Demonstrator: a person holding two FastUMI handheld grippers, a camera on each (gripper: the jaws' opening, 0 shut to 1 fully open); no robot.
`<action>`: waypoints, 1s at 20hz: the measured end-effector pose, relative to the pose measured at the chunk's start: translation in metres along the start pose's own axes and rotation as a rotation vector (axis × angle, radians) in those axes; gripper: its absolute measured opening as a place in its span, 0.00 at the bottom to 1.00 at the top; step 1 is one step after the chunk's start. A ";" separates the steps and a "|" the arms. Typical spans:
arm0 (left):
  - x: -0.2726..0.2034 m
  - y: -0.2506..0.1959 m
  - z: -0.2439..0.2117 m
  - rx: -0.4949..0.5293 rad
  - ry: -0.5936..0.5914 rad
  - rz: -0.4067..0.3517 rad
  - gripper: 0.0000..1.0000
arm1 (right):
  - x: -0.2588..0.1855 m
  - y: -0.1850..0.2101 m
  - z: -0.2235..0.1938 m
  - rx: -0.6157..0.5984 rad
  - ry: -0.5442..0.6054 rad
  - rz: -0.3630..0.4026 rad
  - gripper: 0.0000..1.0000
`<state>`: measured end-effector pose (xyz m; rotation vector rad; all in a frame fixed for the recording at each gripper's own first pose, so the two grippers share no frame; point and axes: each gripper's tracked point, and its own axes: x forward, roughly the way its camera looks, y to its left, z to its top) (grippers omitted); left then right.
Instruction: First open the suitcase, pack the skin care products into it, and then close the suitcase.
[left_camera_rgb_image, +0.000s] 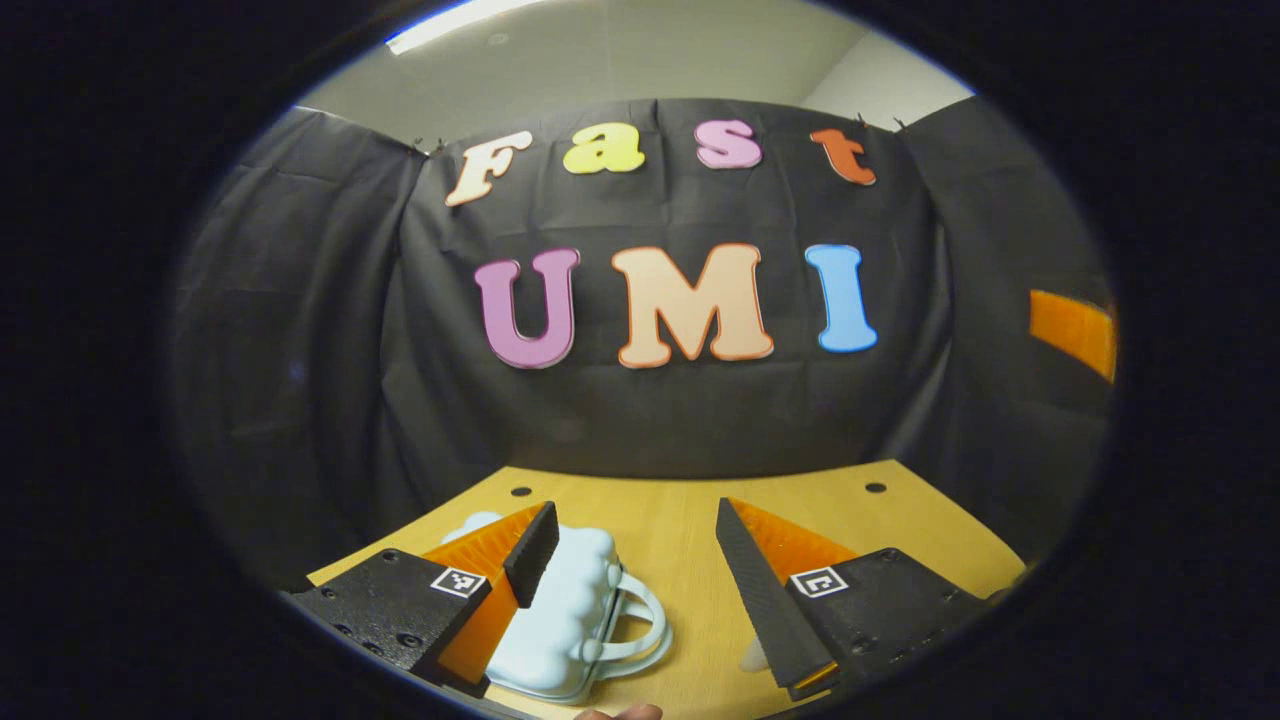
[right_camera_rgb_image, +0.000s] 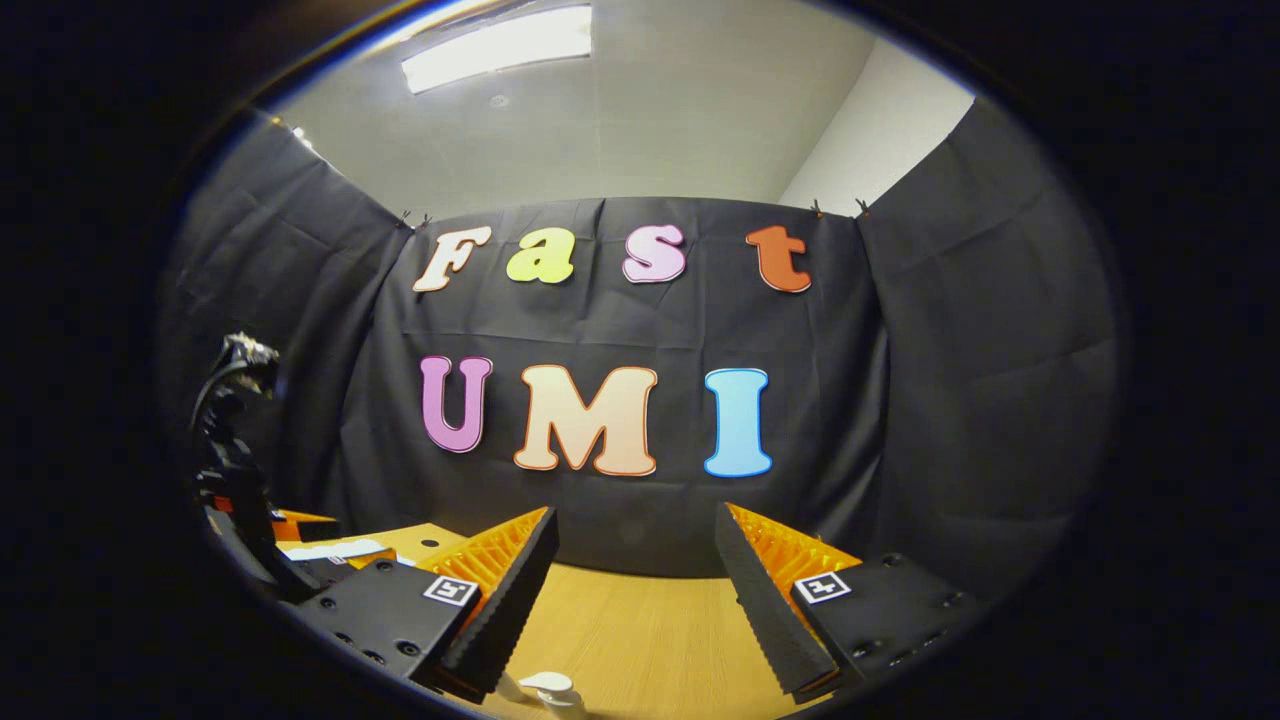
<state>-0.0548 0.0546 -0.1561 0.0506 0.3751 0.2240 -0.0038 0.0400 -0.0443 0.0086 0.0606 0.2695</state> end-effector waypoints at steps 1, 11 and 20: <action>0.004 0.000 -0.015 -0.004 0.044 -0.012 0.94 | 0.001 0.000 -0.002 -0.006 0.011 -0.011 0.98; 0.047 -0.009 -0.107 0.041 0.289 -0.106 0.95 | 0.006 0.005 -0.021 -0.051 0.092 -0.093 0.98; 0.069 -0.015 -0.164 0.031 0.484 -0.126 0.94 | 0.009 0.013 -0.033 -0.110 0.135 -0.098 0.99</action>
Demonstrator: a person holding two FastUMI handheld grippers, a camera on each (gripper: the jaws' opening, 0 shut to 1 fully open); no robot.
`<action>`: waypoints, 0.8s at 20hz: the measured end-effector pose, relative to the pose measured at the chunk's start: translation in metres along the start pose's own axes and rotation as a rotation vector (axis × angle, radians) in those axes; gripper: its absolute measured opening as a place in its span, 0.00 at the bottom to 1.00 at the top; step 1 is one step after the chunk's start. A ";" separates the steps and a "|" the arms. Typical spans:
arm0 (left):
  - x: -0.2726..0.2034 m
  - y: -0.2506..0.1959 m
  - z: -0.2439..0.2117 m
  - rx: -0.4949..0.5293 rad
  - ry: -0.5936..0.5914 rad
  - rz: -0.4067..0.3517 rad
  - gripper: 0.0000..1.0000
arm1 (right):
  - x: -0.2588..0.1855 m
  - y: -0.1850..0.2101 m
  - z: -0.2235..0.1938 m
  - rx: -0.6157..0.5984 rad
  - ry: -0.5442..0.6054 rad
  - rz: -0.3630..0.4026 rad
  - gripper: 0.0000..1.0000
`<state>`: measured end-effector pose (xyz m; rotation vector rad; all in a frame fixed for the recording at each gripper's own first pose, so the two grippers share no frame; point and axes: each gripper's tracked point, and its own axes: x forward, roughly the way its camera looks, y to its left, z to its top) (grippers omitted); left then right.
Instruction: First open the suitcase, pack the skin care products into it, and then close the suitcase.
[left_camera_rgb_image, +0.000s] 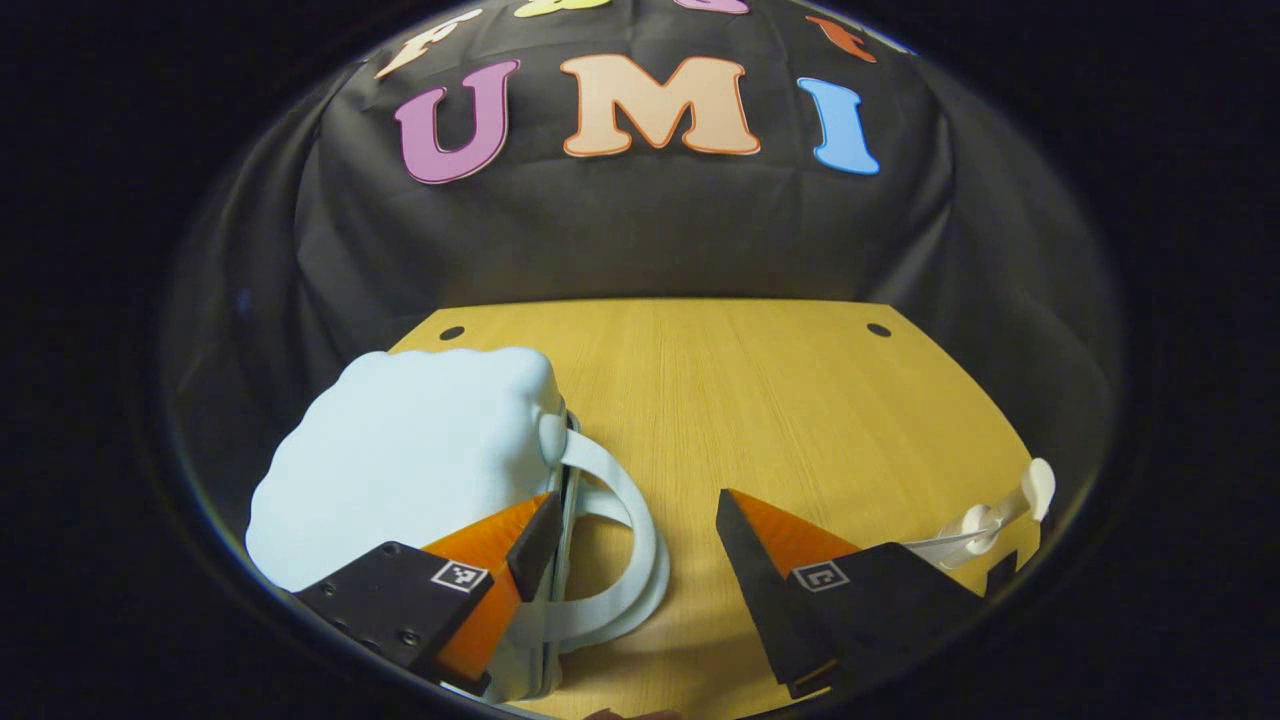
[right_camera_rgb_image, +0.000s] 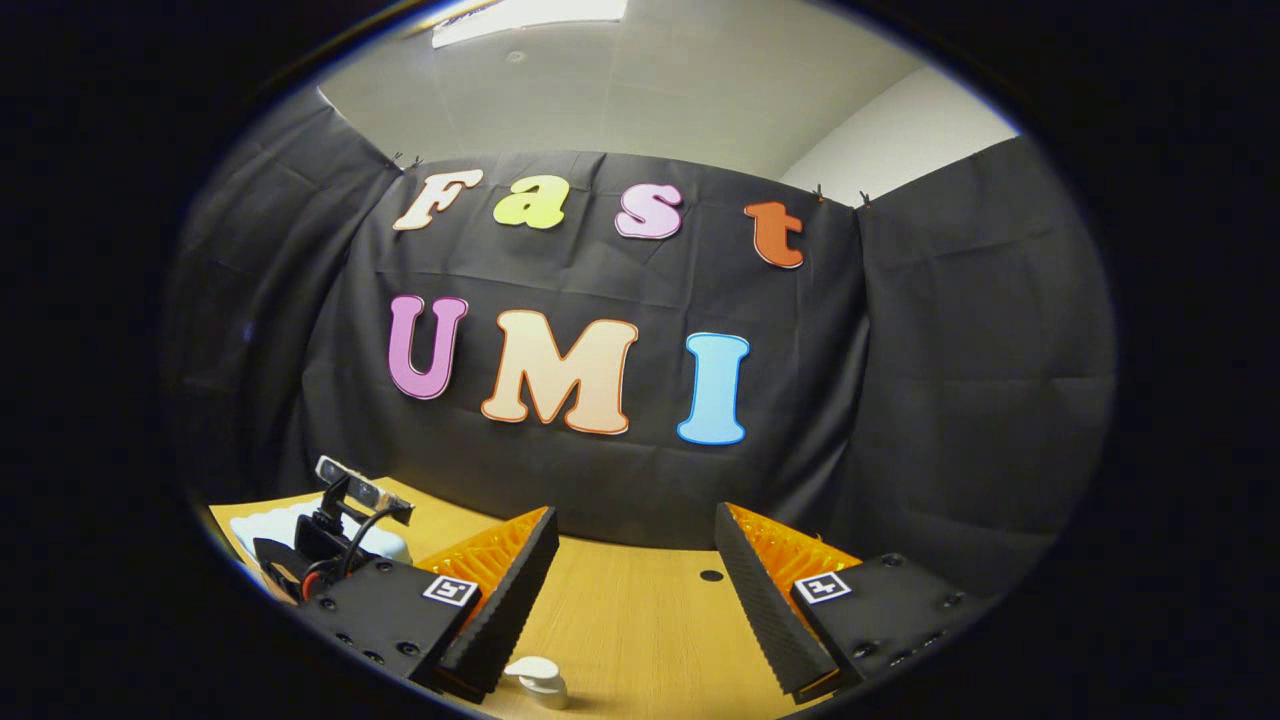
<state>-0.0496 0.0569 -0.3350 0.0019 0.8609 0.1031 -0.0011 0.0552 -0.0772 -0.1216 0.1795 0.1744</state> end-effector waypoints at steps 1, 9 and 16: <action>0.004 -0.002 0.000 0.016 0.006 0.001 0.92 | 0.000 0.000 0.000 -0.002 0.003 -0.001 0.99; 0.036 -0.013 -0.018 0.040 0.114 -0.002 0.90 | 0.002 0.002 -0.004 -0.023 0.009 0.003 0.99; 0.044 -0.020 -0.038 0.002 0.214 -0.032 0.73 | 0.005 -0.002 -0.010 -0.033 0.019 -0.002 0.99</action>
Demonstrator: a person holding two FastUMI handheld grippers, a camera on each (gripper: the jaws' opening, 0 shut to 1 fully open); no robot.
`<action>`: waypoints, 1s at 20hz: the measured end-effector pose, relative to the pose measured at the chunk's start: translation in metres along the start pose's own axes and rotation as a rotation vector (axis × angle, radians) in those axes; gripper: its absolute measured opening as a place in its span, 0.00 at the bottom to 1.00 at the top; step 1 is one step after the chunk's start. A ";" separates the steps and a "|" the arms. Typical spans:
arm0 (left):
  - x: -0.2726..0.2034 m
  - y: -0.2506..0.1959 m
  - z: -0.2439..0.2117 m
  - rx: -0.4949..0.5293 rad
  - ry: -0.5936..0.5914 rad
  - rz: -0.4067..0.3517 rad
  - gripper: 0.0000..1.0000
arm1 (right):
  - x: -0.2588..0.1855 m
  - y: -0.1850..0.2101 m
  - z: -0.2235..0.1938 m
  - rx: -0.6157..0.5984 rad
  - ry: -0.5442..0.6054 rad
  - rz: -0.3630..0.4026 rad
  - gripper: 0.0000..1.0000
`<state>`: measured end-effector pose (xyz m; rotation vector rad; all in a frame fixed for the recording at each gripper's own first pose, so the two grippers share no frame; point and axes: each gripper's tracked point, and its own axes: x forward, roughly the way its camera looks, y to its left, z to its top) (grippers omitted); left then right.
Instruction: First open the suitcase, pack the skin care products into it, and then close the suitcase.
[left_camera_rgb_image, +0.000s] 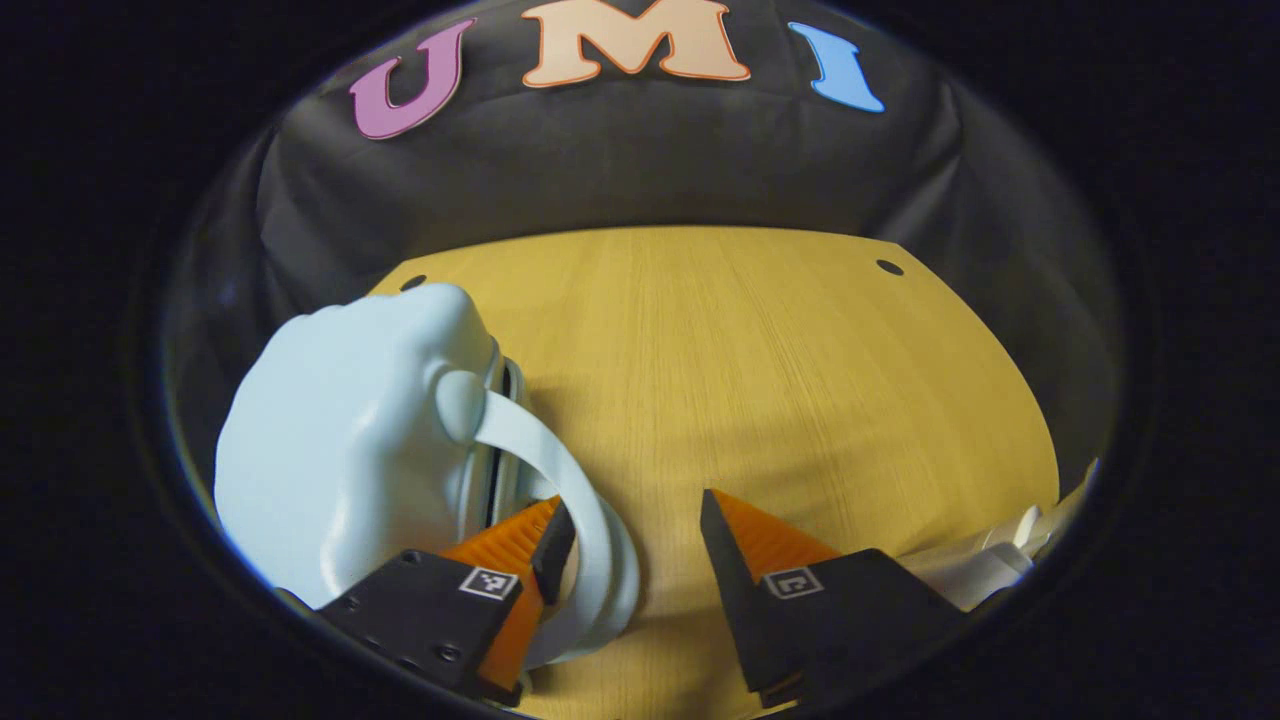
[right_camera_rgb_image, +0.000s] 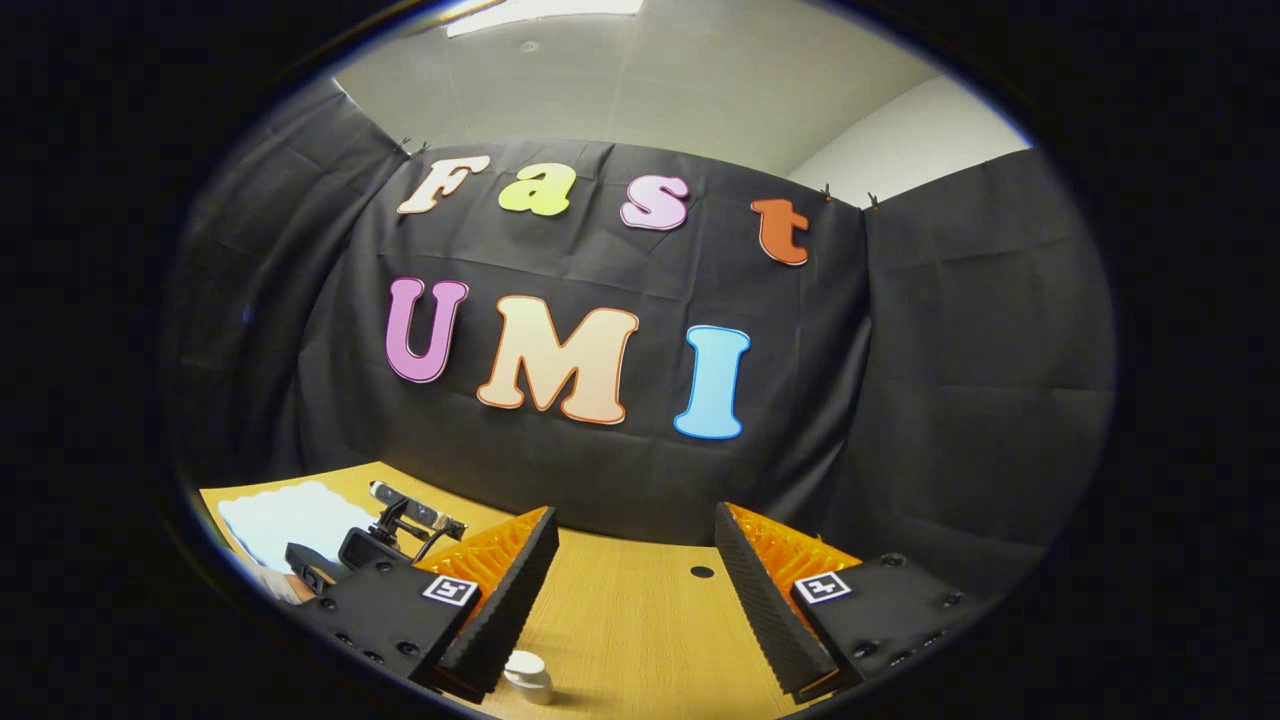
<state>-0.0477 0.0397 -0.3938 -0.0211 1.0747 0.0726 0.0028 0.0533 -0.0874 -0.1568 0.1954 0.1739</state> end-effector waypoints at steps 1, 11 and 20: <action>0.000 0.005 0.000 -0.003 0.000 0.012 0.68 | 0.001 0.000 0.000 0.000 0.000 -0.001 0.99; -0.022 0.017 0.023 -0.016 0.013 -0.001 0.07 | -0.001 0.014 0.012 -0.002 -0.040 0.016 0.99; -0.067 0.028 0.057 -0.017 -0.043 -0.019 0.03 | -0.009 0.022 0.018 0.019 -0.067 0.040 0.99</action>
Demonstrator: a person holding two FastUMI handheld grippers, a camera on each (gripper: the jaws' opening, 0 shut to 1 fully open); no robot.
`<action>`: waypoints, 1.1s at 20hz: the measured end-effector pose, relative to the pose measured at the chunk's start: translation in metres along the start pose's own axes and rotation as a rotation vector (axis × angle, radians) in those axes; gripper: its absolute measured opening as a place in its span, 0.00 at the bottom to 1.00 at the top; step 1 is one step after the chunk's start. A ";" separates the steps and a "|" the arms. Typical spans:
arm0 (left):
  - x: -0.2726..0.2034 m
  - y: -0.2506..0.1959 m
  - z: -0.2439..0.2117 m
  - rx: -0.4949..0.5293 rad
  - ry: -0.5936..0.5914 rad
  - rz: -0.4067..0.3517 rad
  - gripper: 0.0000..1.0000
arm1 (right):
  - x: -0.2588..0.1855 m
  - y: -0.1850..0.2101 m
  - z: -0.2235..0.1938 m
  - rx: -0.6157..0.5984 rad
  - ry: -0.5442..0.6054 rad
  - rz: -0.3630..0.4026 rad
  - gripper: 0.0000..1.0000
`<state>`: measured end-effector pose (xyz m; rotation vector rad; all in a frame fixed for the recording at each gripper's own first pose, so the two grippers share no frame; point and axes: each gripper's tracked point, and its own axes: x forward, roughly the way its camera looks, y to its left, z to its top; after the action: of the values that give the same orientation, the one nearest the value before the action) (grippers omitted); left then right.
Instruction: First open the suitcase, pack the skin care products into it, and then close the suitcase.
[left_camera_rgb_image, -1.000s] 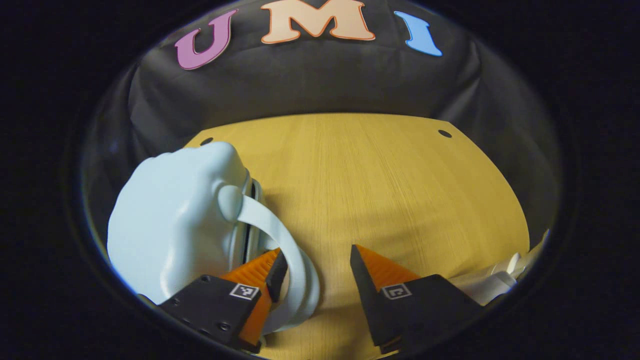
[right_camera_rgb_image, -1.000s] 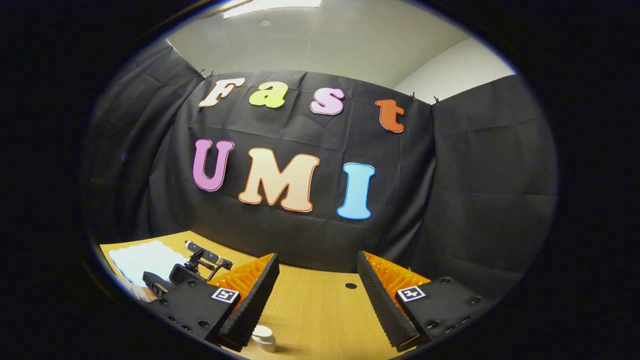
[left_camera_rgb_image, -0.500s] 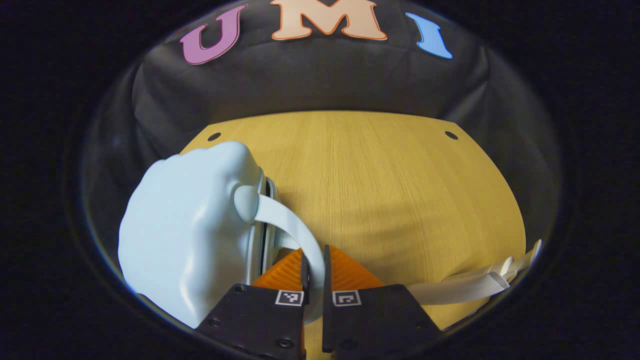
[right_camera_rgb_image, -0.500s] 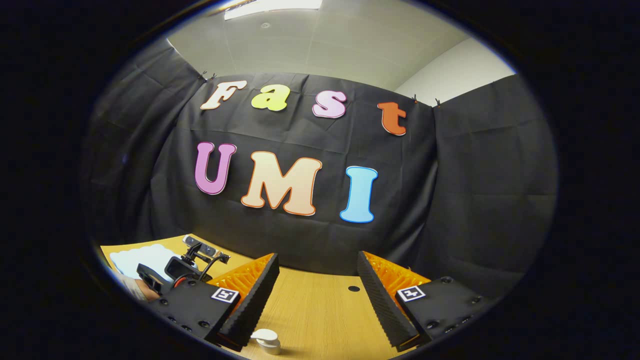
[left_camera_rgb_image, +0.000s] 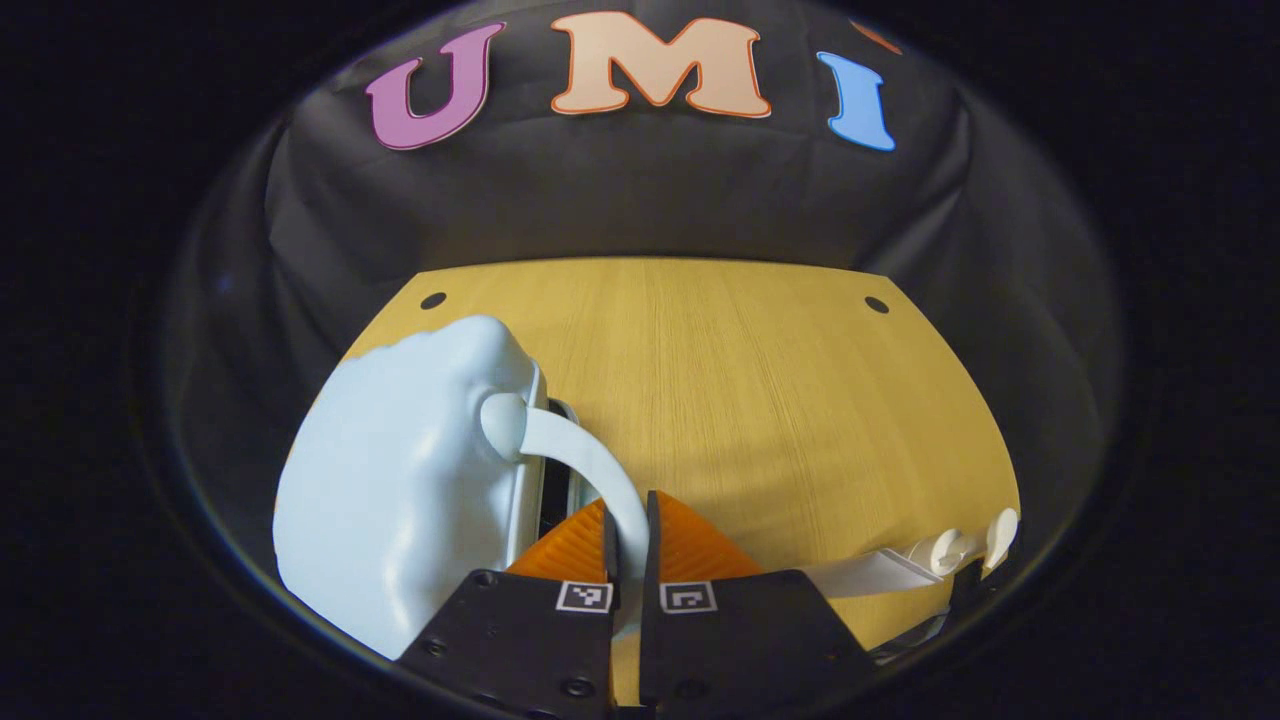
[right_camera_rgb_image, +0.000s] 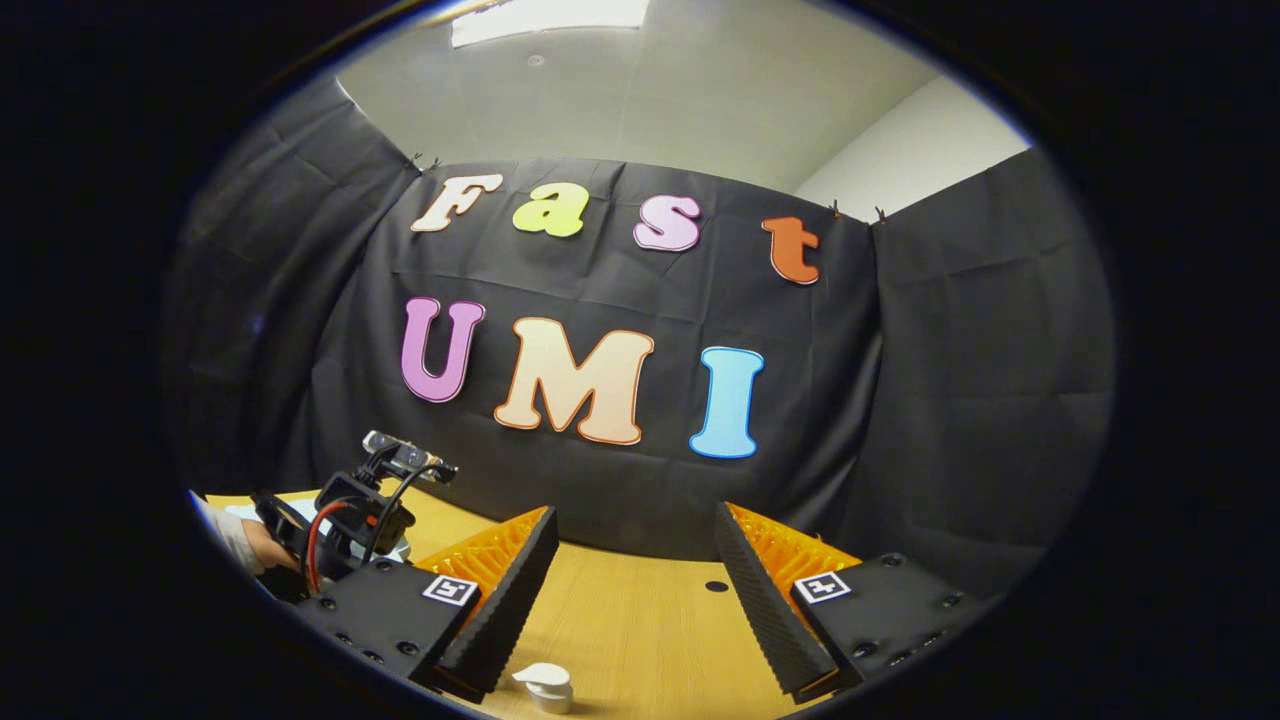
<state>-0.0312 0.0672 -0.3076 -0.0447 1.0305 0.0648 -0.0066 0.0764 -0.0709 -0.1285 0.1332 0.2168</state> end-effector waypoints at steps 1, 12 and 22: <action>-0.008 0.006 0.007 0.007 -0.019 0.008 0.03 | 0.001 0.003 0.001 0.006 -0.002 0.007 0.99; -0.072 0.071 0.062 -0.030 -0.139 0.025 0.02 | 0.005 0.036 0.008 0.038 -0.023 0.066 0.99; -0.115 0.158 0.097 -0.051 -0.234 0.072 0.01 | 0.011 0.084 0.016 0.061 -0.041 0.086 0.99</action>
<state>-0.0189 0.2280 -0.1596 -0.0457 0.7958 0.1581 -0.0126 0.1621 -0.0664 -0.0577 0.1046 0.3011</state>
